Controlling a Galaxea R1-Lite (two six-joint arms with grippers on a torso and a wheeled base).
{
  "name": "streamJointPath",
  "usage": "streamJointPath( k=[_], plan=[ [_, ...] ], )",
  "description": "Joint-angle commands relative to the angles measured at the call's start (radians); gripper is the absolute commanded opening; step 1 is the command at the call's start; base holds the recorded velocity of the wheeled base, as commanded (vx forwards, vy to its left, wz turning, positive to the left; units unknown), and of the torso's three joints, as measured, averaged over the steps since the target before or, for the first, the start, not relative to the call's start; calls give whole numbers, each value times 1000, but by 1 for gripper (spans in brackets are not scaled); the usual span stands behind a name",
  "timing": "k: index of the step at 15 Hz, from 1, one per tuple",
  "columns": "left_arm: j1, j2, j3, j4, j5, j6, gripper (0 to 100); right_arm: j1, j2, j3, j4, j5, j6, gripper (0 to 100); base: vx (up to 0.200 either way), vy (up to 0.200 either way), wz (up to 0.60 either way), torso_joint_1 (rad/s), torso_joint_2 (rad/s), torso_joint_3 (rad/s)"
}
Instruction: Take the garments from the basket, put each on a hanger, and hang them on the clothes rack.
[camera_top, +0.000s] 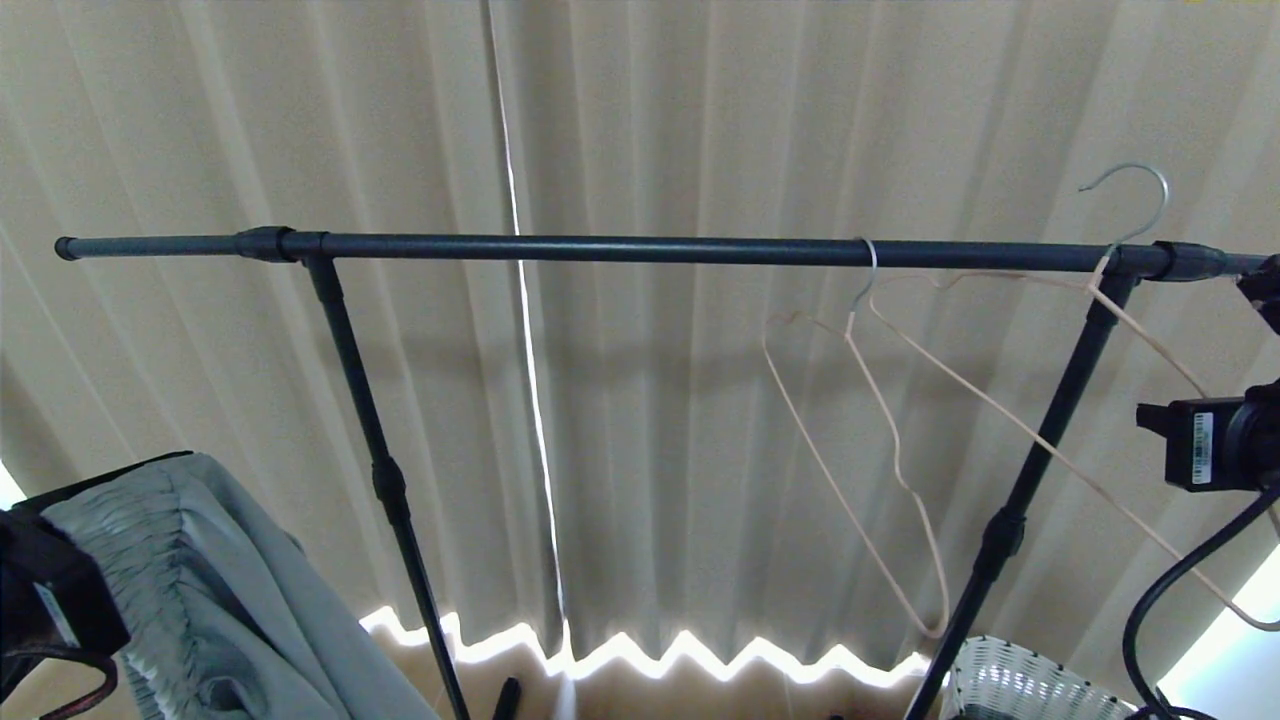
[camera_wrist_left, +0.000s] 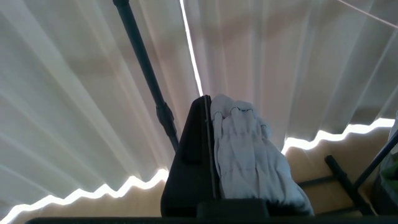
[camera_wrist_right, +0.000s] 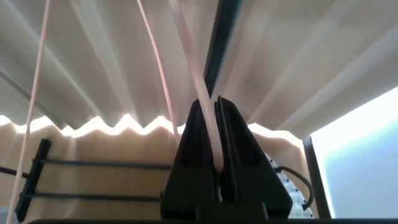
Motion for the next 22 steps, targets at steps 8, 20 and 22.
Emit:
streamJointPath(
  k=[8,20,22],
  plan=[
    [0,0,-2,0,2,-1,0,3,-82,11,27,1,-13,0,-150,0,0,7,1,3],
    [0,-2,10,-2,2,2,0,3,-84,17,24,2,-13,0,-167,0,0,-2,1,3],
    [0,-2,10,-2,0,2,0,3,-84,20,19,2,-13,0,0,0,0,0,0,0]
  ],
)
